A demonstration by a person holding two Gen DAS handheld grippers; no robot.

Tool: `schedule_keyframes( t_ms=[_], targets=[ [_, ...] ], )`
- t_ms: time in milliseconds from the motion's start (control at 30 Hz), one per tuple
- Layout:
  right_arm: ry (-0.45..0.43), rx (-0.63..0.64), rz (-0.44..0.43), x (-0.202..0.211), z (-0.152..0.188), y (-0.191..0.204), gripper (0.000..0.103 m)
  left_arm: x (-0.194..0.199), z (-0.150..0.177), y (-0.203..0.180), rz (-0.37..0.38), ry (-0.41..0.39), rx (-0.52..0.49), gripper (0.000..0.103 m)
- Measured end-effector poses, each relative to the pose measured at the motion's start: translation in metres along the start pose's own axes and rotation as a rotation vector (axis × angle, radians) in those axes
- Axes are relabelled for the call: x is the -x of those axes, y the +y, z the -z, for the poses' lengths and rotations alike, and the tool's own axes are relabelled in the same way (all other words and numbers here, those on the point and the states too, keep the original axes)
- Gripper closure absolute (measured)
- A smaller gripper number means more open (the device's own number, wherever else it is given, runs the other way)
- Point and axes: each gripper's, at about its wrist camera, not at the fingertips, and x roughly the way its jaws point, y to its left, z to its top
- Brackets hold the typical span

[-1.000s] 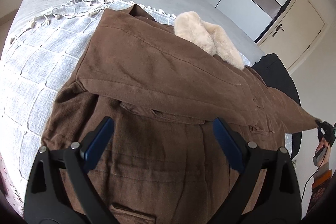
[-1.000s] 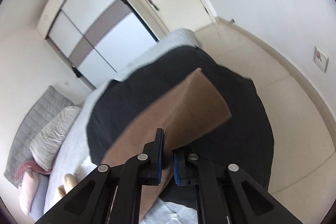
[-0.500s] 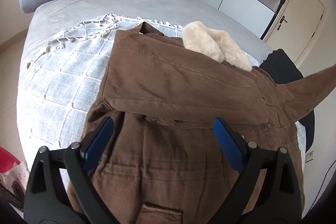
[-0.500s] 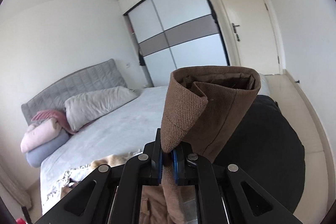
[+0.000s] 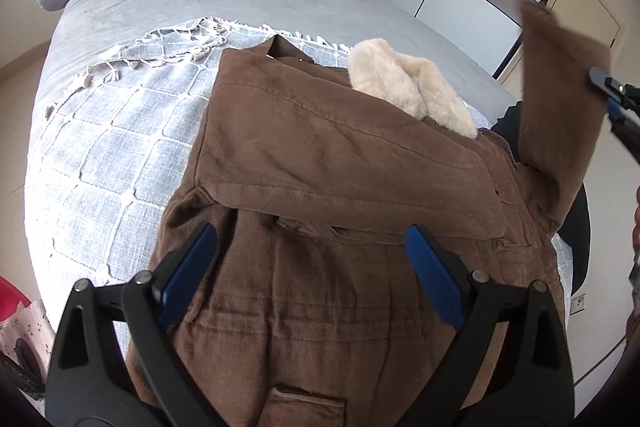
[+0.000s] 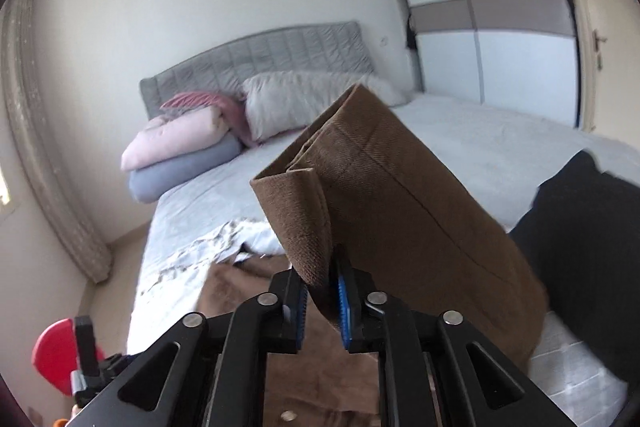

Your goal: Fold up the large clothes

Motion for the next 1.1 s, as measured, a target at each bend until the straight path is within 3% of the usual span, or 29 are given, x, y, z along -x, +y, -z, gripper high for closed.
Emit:
schedule_keyframes(
  t_ms=[67, 167, 433, 500, 700, 767, 833, 867, 967, 1000, 1033, 1100],
  targets=[
    [0.183, -0.142, -0.160, -0.034, 0.010, -0.011, 0.065, 0.000, 0.000, -0.002, 0.013, 0.002, -0.003, 0.008],
    [0.207, -0.203, -0.186, -0.037, 0.018, -0.025, 0.062, 0.003, -0.001, -0.005, 0.024, 0.004, -0.024, 0.008],
    [0.115, -0.206, 0.089, 0.045, 0.025, -0.114, 0.046, 0.005, -0.022, -0.027, 0.104, 0.079, -0.042, 0.013],
    [0.064, -0.231, 0.150, 0.066, 0.026, -0.139, 0.039, -0.009, -0.036, -0.047, 0.117, 0.123, -0.081, 0.015],
    [-0.006, -0.375, 0.230, 0.085, 0.036, -0.209, 0.037, -0.083, -0.067, -0.098, 0.114, 0.204, -0.137, 0.022],
    [0.000, -0.419, 0.264, 0.076, 0.046, -0.235, 0.037, -0.116, -0.071, -0.106, 0.084, 0.240, -0.130, 0.030],
    [0.010, -0.449, 0.283, 0.068, 0.052, -0.253, 0.037, -0.148, -0.071, -0.111, 0.051, 0.273, -0.133, 0.048],
    [0.016, -0.466, 0.291, 0.063, 0.056, -0.264, 0.037, -0.161, -0.071, -0.112, 0.032, 0.285, -0.131, 0.051],
    [0.023, -0.509, 0.294, 0.049, 0.065, -0.294, 0.037, -0.173, -0.070, -0.114, 0.020, 0.235, -0.134, 0.061],
    [0.025, -0.522, 0.287, 0.043, 0.067, -0.301, 0.037, -0.171, -0.070, -0.116, 0.042, 0.205, -0.147, 0.097],
    [0.026, -0.538, 0.275, 0.036, 0.069, -0.310, 0.037, -0.170, -0.070, -0.119, 0.066, 0.197, -0.157, 0.101],
    [0.028, -0.585, 0.220, 0.015, 0.069, -0.328, 0.038, -0.159, -0.068, -0.126, 0.034, 0.147, -0.190, 0.101]
  ],
)
